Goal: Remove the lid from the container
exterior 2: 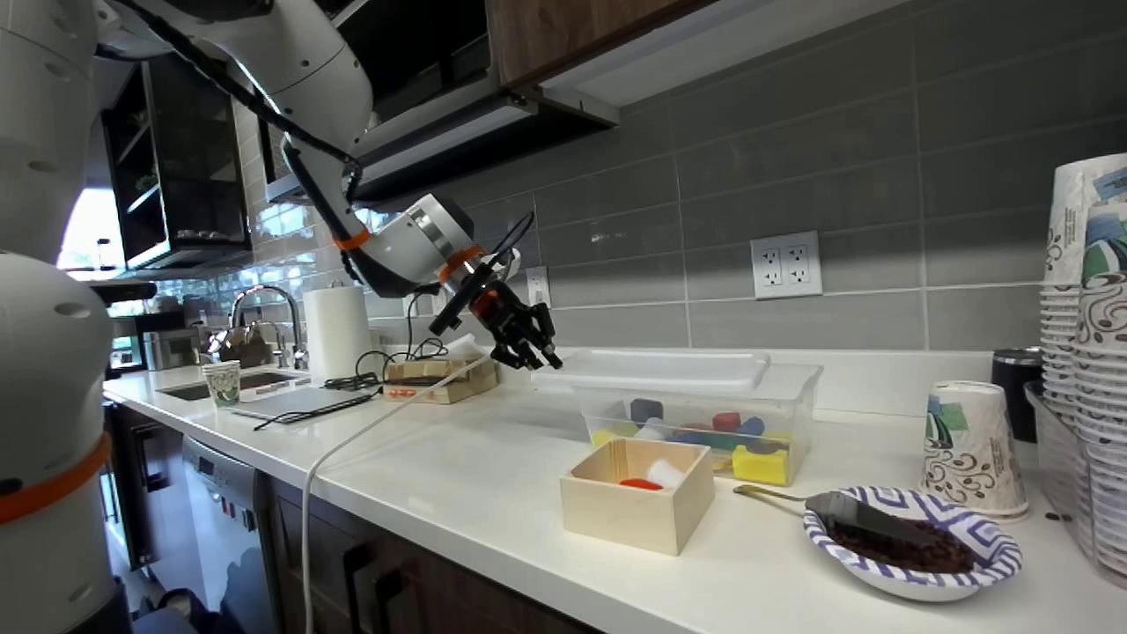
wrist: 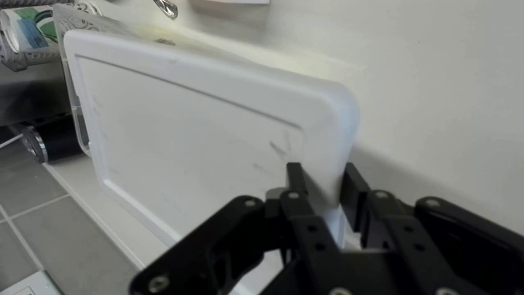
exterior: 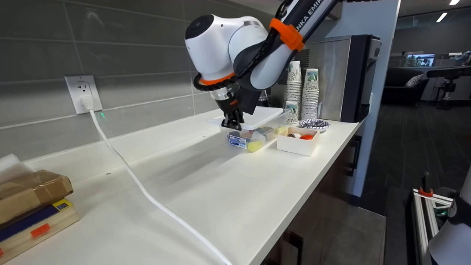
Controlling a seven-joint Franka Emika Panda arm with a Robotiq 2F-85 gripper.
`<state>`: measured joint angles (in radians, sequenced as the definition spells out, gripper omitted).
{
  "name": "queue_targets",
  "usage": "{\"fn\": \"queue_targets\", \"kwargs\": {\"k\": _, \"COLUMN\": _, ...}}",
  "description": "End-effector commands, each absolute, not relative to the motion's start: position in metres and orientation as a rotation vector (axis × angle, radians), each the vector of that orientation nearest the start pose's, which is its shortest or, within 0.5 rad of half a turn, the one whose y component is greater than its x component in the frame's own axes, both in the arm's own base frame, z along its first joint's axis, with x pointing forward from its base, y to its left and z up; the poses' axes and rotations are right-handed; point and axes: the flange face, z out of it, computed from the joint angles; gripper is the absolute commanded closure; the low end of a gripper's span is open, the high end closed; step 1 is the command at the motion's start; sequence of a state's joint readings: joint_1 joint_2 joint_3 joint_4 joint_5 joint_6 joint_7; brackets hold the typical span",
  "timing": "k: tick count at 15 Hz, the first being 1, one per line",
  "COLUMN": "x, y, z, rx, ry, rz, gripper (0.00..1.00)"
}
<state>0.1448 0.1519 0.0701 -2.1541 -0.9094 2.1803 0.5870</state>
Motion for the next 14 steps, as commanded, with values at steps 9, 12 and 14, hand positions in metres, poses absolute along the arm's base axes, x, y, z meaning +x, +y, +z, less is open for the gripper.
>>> {"fn": "queue_targets", "kwargs": {"k": 9, "x": 0.542, "y": 0.155, "z": 0.319, "rx": 2.268, "ry": 0.428, "rz": 0.234, "gripper": 0.93}}
{"fn": "queue_targets", "kwargs": {"k": 12, "x": 0.542, "y": 0.171, "z": 0.308, "rx": 2.246, "ry": 0.476, "rz": 0.226, "gripper": 0.93}}
{"fn": "queue_targets", "kwargs": {"k": 14, "x": 0.540, "y": 0.182, "z": 0.298, "rx": 2.242, "ry": 0.507, "rz": 0.209, "gripper": 0.93}}
